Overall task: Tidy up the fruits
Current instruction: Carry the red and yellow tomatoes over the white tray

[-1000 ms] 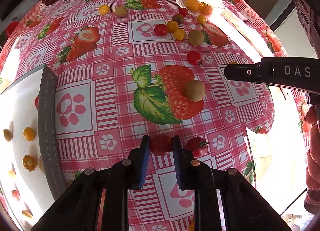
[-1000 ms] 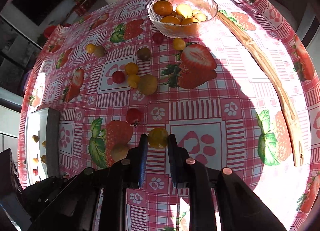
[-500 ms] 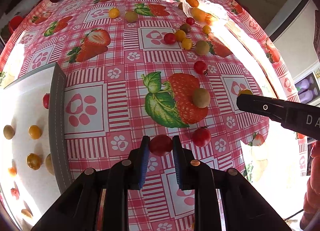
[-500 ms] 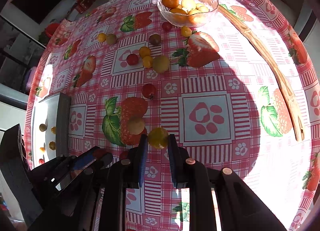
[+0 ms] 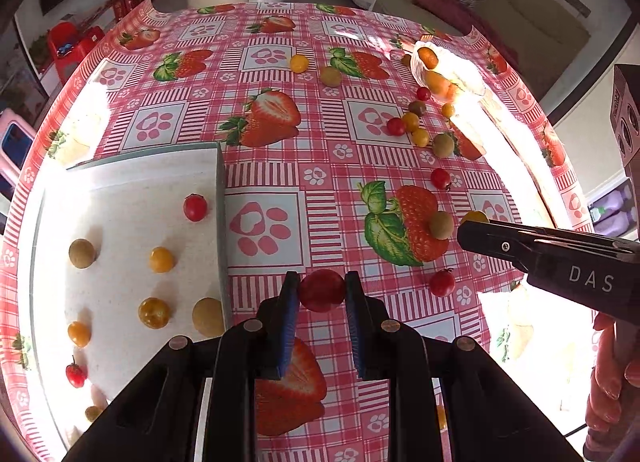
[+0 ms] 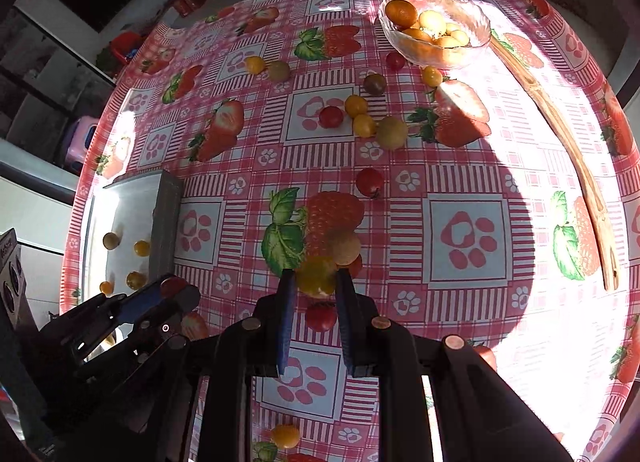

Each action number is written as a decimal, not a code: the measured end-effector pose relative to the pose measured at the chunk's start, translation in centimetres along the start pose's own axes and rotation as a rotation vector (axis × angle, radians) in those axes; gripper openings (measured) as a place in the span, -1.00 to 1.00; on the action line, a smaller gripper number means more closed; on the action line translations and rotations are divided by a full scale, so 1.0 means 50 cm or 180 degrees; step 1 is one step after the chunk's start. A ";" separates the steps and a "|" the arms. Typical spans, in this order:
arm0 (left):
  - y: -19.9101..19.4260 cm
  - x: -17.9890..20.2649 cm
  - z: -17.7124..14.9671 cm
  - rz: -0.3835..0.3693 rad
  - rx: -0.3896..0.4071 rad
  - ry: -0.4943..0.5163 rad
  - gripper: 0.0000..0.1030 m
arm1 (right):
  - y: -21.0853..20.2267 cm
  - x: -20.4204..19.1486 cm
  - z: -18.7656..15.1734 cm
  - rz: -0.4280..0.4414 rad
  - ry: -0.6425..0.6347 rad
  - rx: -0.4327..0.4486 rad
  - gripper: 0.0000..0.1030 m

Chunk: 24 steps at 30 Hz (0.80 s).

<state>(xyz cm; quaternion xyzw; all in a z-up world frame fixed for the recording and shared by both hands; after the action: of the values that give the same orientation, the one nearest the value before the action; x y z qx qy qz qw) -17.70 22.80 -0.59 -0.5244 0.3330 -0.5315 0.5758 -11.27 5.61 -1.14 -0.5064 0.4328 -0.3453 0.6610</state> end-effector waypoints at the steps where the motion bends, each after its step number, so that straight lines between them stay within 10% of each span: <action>1: -0.005 -0.013 -0.004 0.0014 0.0008 -0.0034 -0.53 | 0.001 -0.012 0.002 0.0009 -0.0028 -0.0002 -0.57; 24: -0.025 -0.314 -0.076 0.0421 0.0023 -0.0788 -0.53 | 0.107 -0.347 0.022 0.0242 -0.0879 -0.0270 -0.57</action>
<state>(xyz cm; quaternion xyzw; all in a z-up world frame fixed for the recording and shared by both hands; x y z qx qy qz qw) -24.97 37.08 -2.97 -0.5609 0.2914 -0.4248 0.6481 -16.86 22.85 -2.32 -0.5598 0.3708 -0.2285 0.7049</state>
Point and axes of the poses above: each gripper's, at about its wrist camera, not at the fingertips, and y roughly the way its jaws point, x to its right, z to its top, the point moved 8 cm from there along y, roughly the way its jaws point, and after that the axes turned 9 degrees about -x, right-handed, at the moved point
